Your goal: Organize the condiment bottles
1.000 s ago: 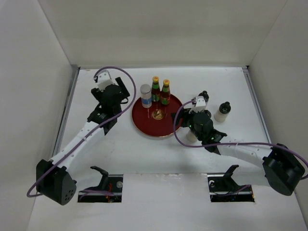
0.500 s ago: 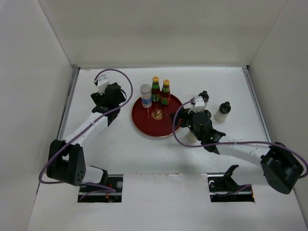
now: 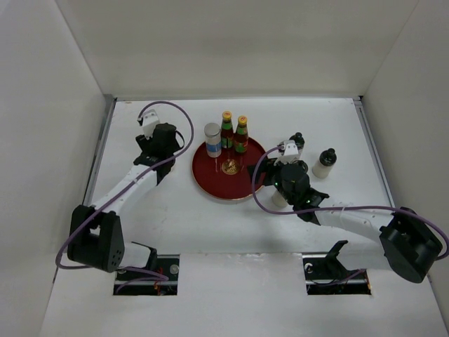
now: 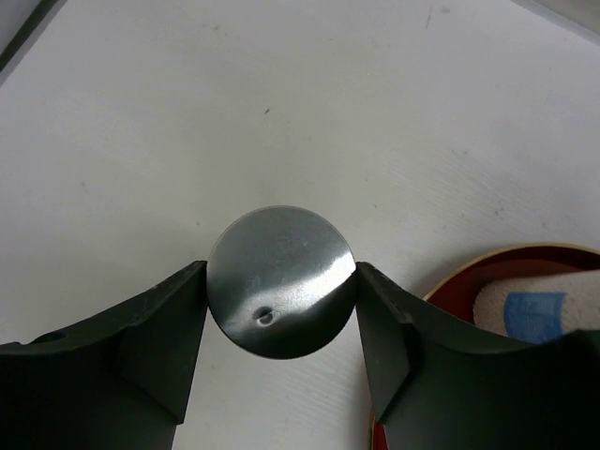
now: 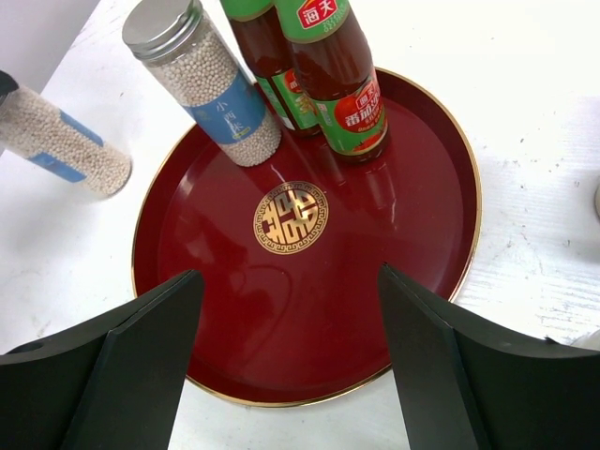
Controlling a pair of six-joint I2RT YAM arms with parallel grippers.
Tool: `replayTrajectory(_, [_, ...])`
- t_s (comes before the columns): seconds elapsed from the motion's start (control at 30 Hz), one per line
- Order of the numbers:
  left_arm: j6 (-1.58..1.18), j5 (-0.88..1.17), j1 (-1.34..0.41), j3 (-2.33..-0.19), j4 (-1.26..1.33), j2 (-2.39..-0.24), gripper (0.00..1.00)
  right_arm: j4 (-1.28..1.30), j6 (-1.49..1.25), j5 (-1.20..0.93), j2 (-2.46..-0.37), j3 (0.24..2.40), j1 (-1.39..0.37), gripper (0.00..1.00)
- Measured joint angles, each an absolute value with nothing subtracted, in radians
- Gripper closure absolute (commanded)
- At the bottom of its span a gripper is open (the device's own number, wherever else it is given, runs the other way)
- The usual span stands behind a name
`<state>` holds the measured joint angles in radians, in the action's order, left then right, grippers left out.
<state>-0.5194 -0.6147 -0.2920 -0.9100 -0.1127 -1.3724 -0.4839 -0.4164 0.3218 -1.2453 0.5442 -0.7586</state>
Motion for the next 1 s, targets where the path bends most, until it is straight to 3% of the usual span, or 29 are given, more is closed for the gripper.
replayTrajectory(0.27, [-0.456, -0.638, -0.499, -0.964, -0.168, -1.234, 0.64, -0.484, -0.419, 0.321, -1.245, 0.544, -0.759, 0.19])
replayTrajectory(0.47, [-0.448, -0.617, -0.599, -1.017, -0.138, -1.301, 0.64, -0.486, -0.419, 0.321, -1.236, 0.539, -0.746, 0.19])
replayTrajectory(0.77, [-0.449, -0.569, -0.605, -1.021, -0.100, -1.484, 0.61, -0.488, -0.422, 0.321, -1.223, 0.528, -0.739, 0.19])
replayTrajectory(0.9, [-0.452, -0.566, -0.605, -1.023, -0.065, -1.509, 0.49, -0.488, -0.423, 0.321, -1.222, 0.528, -0.739, 0.16])
replayTrajectory(1.0, [-0.453, -0.568, -0.605, -1.023, -0.054, -1.514, 0.31, -0.489, -0.423, 0.321, -1.219, 0.528, -0.739, 0.13])
